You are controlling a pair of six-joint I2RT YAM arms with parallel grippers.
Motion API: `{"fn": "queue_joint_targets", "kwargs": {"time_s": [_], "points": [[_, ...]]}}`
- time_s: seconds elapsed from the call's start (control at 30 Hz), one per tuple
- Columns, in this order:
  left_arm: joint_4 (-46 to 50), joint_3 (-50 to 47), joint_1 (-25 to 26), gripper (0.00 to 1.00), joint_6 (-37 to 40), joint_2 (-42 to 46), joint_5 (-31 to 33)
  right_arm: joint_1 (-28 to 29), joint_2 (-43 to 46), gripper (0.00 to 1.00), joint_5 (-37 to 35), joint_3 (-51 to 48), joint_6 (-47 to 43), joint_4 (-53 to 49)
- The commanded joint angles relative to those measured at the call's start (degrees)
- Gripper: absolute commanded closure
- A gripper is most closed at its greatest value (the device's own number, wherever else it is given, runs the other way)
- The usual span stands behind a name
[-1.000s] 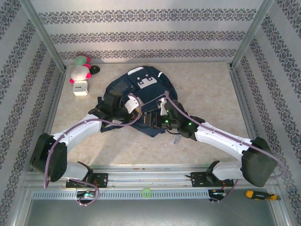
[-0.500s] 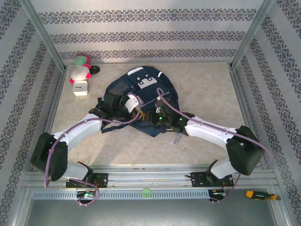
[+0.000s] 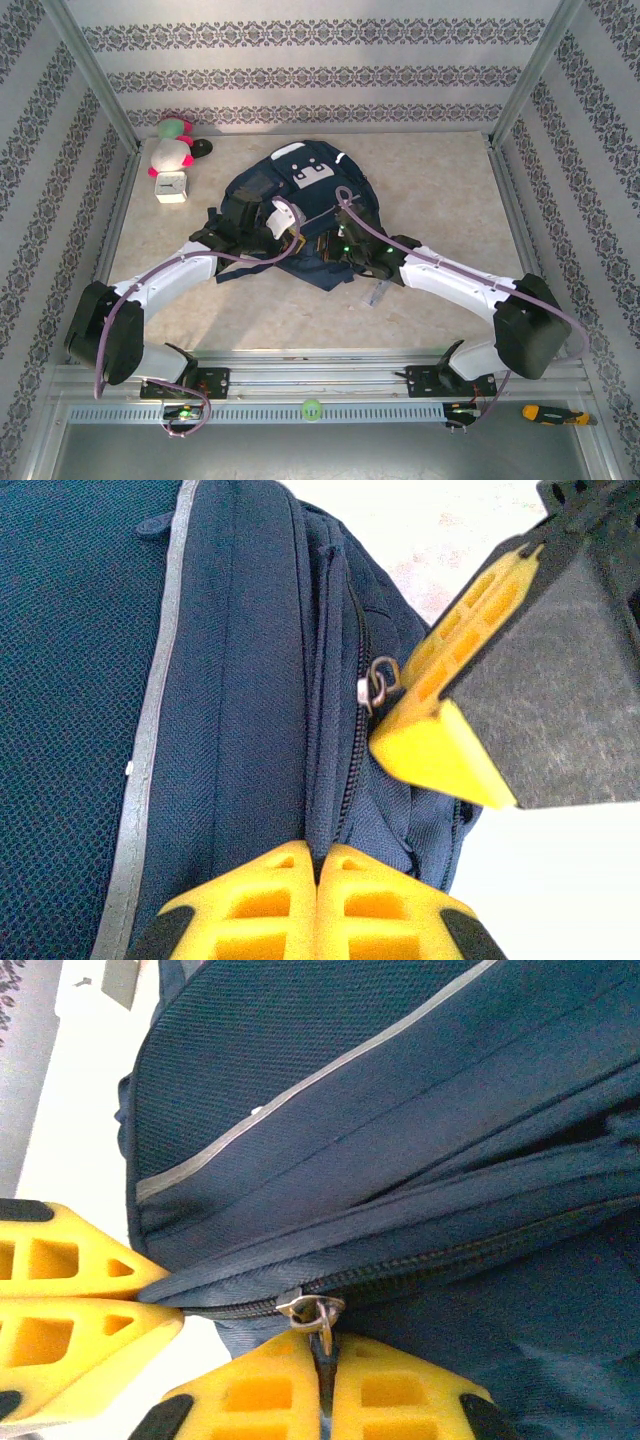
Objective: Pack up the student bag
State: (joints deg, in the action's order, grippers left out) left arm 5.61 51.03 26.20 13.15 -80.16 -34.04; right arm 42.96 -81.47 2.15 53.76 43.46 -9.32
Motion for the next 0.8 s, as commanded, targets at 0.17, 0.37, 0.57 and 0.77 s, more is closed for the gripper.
{"fn": "queue_joint_targets", "kwargs": {"time_s": [0.17, 0.37, 0.57, 0.77], "points": [[4.9, 0.5, -0.6, 1.0, 5.5, 1.7, 2.8, -5.2, 1.9, 1.0, -3.4, -0.4, -4.2, -5.9], [9.6, -0.7, -1.7, 1.0, 8.3, 4.5, 4.9, -10.0, 2.8, 1.0, 0.3, -3.2, -8.2, -4.5], [16.9, -2.3, -3.1, 1.0, 12.5, 9.1, 9.8, -11.0, 3.0, 1.0, 9.3, -5.2, -13.3, 0.9], [24.1, -3.7, -3.5, 0.78, 16.2, 12.8, 18.8, -7.3, 2.5, 1.0, 14.8, -8.1, -14.3, 8.2]]}}
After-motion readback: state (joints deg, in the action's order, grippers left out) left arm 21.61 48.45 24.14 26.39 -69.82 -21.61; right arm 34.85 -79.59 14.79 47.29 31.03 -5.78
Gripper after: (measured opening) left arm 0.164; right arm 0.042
